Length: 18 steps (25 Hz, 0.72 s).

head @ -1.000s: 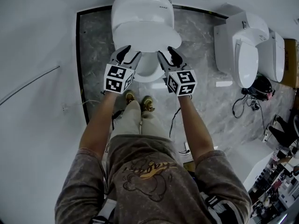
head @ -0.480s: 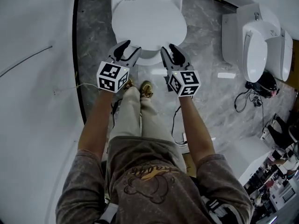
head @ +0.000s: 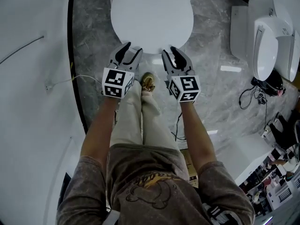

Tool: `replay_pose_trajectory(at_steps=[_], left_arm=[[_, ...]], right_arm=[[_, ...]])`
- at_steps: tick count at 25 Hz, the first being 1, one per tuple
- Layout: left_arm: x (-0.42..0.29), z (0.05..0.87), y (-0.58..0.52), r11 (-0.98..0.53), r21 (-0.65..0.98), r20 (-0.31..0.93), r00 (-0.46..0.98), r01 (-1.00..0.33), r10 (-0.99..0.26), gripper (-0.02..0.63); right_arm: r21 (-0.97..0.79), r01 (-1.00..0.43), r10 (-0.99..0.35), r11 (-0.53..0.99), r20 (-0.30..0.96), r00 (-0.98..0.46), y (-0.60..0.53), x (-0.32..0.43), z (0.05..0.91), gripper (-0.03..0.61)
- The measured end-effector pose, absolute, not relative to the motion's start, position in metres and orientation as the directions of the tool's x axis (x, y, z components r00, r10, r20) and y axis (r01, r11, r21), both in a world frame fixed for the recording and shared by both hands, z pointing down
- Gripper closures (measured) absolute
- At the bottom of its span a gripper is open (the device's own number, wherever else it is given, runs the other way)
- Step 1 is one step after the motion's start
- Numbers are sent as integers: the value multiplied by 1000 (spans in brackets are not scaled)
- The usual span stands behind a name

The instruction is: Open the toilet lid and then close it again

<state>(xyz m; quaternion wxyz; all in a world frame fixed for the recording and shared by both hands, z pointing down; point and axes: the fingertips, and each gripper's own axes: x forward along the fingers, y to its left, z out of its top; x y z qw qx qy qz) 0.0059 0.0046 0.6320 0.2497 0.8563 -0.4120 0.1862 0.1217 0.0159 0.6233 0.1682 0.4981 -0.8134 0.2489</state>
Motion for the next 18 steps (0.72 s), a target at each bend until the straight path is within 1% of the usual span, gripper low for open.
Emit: replay_pose_trajectory(at_steps=[4,18], left_arm=[[4,662,15,-506,286,553,571,-814,-607,423],[3,761,36,-493,274,619,544,-826,-567,431]], right_arm=[[-247,-899,-715,361,546,-437,27,121,654,437],[-264,-907,-679,328,601,-421,49,120,755,451]])
